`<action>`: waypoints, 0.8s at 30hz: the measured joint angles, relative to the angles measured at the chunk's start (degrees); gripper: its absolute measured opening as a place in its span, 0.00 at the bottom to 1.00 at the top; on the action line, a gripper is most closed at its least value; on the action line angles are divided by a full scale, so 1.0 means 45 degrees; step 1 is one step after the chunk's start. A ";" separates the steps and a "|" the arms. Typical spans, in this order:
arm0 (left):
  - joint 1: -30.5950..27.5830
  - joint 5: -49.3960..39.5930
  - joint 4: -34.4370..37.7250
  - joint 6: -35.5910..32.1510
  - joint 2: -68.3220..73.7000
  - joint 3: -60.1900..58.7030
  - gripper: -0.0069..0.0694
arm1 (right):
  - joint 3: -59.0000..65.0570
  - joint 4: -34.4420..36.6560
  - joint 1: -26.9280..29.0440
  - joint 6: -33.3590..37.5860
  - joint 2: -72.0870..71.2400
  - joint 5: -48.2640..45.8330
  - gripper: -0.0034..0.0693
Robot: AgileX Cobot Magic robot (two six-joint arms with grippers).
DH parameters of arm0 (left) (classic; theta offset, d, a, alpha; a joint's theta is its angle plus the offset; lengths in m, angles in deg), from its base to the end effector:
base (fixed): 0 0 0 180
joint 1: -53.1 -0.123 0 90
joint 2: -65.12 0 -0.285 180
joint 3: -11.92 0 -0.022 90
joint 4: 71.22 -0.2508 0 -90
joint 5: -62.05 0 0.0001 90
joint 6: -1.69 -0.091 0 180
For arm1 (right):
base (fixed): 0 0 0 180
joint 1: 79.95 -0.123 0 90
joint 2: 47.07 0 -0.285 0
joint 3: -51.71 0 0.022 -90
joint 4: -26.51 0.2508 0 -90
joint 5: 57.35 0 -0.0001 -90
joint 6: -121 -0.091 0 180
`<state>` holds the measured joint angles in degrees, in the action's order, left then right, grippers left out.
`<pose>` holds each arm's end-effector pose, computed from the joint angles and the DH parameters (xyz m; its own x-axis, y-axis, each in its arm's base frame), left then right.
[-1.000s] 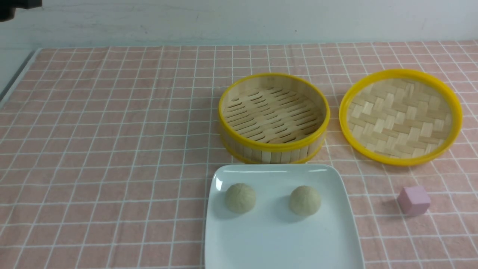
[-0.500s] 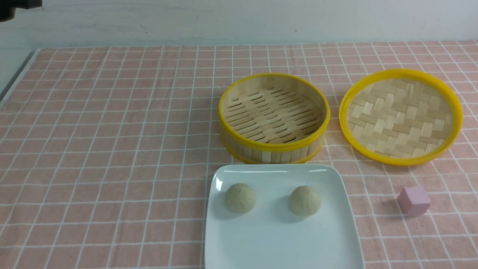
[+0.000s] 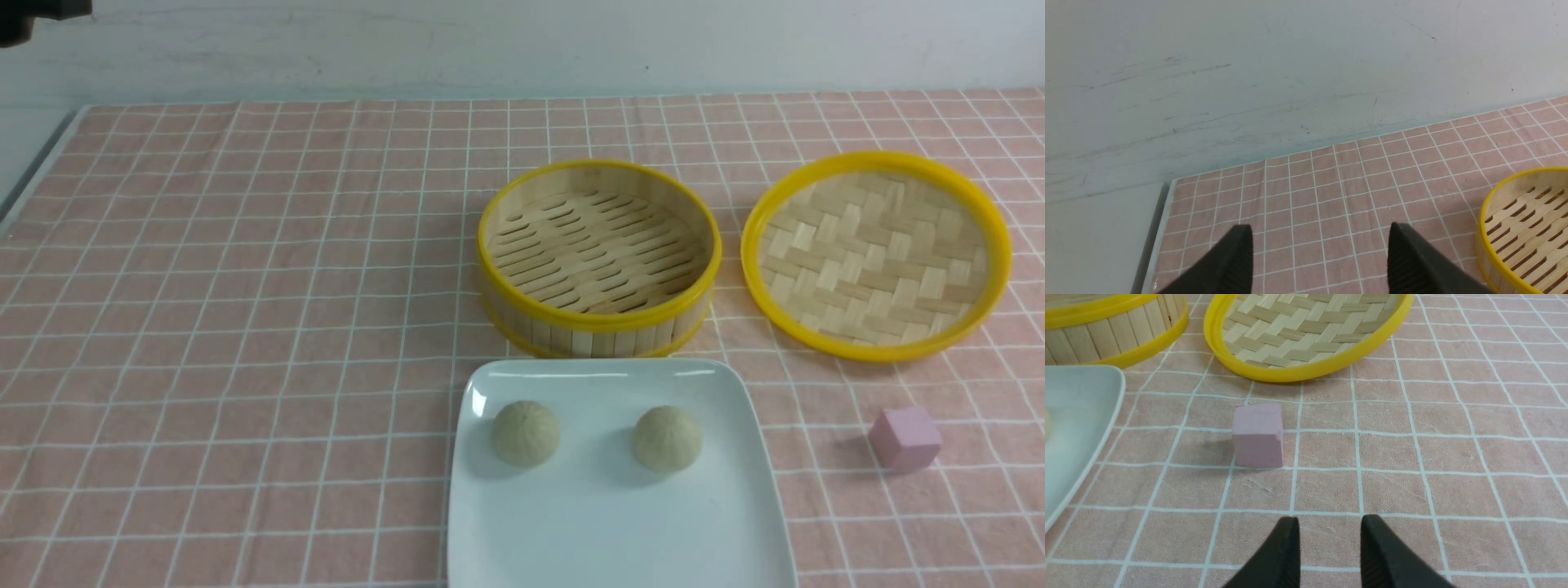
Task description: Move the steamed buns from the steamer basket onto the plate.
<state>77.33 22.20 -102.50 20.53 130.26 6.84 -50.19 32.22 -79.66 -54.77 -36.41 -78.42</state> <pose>0.1869 -0.0509 0.4638 -0.2355 0.2170 -0.9473 0.1210 0.9737 0.1930 0.0558 0.0030 0.1723 -0.3381 0.0209 -0.9409 -0.0221 0.9993 0.0302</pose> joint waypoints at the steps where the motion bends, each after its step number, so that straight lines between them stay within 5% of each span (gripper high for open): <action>1: 0.0000 0.0000 0.0000 0.0000 0.0000 0.0000 0.68 | 0.0000 0.0000 0.0000 0.0000 0.0000 0.0000 0.37; 24: 0.0000 0.0051 0.0517 0.0000 0.0000 0.0000 0.68 | 0.0000 0.0000 0.0000 0.0000 0.0000 0.0000 0.37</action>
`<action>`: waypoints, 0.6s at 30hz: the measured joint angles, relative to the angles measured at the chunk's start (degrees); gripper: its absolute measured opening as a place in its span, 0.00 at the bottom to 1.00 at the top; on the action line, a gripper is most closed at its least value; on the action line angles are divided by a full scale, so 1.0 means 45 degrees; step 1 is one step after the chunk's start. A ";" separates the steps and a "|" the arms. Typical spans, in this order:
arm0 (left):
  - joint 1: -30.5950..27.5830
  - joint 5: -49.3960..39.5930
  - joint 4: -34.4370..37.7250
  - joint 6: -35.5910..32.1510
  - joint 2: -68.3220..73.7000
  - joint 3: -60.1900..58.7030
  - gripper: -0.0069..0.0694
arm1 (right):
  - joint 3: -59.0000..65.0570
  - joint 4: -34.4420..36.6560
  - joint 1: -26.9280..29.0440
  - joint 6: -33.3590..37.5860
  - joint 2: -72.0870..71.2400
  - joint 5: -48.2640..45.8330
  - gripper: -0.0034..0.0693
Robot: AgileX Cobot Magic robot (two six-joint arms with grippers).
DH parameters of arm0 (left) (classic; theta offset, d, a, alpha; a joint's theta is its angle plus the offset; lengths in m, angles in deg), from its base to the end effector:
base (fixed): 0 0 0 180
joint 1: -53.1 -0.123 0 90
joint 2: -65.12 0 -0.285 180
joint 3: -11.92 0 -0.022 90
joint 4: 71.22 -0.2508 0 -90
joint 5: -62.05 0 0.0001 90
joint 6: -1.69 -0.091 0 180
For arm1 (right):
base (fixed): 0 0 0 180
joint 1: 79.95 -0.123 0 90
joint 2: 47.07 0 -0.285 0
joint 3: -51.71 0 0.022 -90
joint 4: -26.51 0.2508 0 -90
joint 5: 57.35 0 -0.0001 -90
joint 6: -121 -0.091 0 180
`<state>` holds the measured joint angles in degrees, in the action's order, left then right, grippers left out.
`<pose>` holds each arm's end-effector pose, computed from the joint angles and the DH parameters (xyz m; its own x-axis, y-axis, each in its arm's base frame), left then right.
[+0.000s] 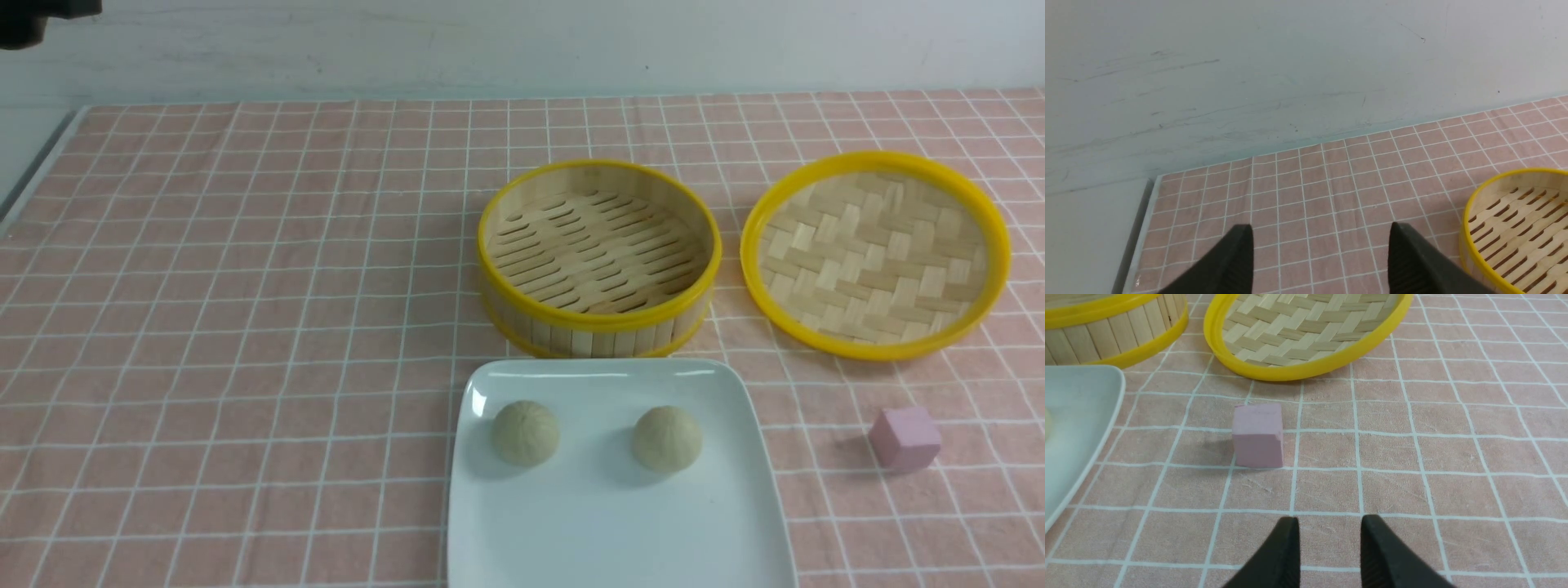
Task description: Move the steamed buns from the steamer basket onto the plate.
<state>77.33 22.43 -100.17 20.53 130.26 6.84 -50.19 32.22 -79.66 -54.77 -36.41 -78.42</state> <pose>0.1865 -0.0531 0.4630 -0.2439 0.1869 -0.9516 0.1384 0.9779 0.1566 0.0558 0.0030 0.1723 -0.3381 0.0209 -0.9409 -0.0221 0.9993 0.0302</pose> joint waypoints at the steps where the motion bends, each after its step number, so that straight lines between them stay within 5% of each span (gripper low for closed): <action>1: 0.0000 0.0000 0.0013 0.0000 0.0000 0.0000 0.68 | 0.0000 0.0000 0.0000 0.0000 0.0000 0.0000 0.37; 18: -0.0210 -0.0412 -0.1248 0.0551 -0.0012 -0.0271 0.68 | 0.0000 0.0009 0.0000 0.0000 0.0000 0.0000 0.38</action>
<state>76.38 20.57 -105.79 23.01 130.21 5.62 -50.19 32.26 -79.66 -54.77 -36.41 -78.42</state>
